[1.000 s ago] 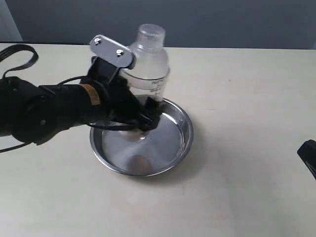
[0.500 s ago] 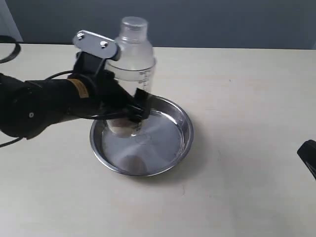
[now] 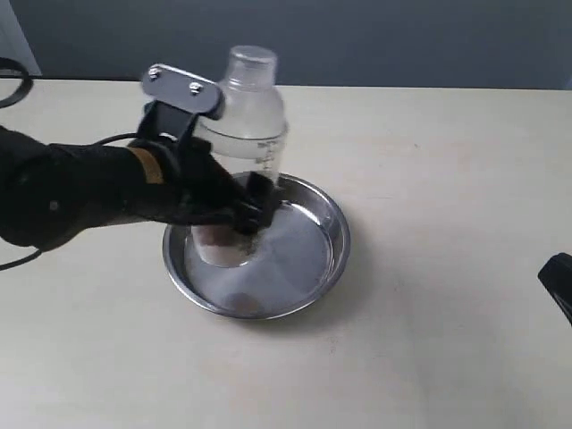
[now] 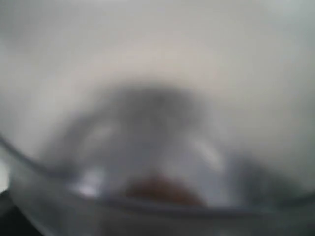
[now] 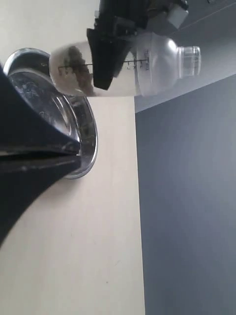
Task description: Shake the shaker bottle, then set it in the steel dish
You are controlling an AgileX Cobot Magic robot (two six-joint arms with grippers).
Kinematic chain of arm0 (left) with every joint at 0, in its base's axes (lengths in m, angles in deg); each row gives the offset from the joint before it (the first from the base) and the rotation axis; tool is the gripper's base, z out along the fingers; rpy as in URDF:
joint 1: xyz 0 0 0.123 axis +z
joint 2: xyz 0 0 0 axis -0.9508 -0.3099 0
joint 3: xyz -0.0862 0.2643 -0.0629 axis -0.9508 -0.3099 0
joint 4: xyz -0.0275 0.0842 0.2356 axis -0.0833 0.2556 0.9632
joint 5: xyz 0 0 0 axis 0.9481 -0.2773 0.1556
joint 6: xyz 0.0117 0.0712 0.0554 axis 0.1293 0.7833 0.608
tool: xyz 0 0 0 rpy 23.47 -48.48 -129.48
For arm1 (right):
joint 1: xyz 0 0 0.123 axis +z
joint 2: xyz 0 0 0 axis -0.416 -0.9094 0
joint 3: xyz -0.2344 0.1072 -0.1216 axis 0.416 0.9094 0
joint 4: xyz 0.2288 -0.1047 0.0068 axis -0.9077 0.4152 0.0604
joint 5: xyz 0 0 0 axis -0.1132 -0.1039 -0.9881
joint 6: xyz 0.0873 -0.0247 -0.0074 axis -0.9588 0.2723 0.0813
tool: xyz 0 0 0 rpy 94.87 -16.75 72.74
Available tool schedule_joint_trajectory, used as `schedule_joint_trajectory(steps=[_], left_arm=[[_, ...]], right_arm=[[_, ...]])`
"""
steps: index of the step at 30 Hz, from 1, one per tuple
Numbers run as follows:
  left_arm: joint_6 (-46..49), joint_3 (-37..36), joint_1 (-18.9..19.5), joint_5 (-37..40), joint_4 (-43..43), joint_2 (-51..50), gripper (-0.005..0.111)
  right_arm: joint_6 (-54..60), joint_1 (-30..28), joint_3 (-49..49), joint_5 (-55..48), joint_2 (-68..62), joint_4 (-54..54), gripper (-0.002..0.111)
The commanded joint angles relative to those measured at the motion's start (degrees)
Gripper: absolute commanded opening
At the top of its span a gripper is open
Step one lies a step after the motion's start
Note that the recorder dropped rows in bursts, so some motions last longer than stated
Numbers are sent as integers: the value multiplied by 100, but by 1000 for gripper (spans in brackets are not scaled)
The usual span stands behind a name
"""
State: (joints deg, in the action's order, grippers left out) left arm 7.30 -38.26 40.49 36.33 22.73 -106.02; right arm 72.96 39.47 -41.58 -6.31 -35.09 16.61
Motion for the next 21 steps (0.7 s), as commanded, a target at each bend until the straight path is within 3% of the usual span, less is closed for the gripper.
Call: schedule_joint_trajectory(steps=[1,3,4,6,8,14,17,18,20,21], left_arm=[[-139,-104,-190,-1590,-1097,162,9],[-125,44,-469,-1895,378,77,8],[-123,133,-526,-1654,1302,79,0],[-213,213,-458,-834,1787,130,0],[-377,139,-211,-547,1781,204,0],[-1958,-59,-82,-1758,1159,176,0],[-1389,-59,-43,-1213,818,218,0],[-639,-59,8,-869,384,281,0],[-341,-74,-78,-1267,-3,235,0],[-365,-74,-400,-1858,231,107,0]], right_arm=[[20,-4,9,36,21,-19,-1],[20,-4,9,36,21,-19,-1],[20,-4,9,36,21,-19,-1],[20,-4,9,36,21,-19,-1],[20,-4,9,36,21,-19,-1],[20,-4,9,24,21,-19,-1],[20,-4,9,24,21,-19,-1],[20,-4,9,24,21,-19,-1],[20,-4,9,24,21,-19,-1],[20,-4,9,34,21,-19,-1]])
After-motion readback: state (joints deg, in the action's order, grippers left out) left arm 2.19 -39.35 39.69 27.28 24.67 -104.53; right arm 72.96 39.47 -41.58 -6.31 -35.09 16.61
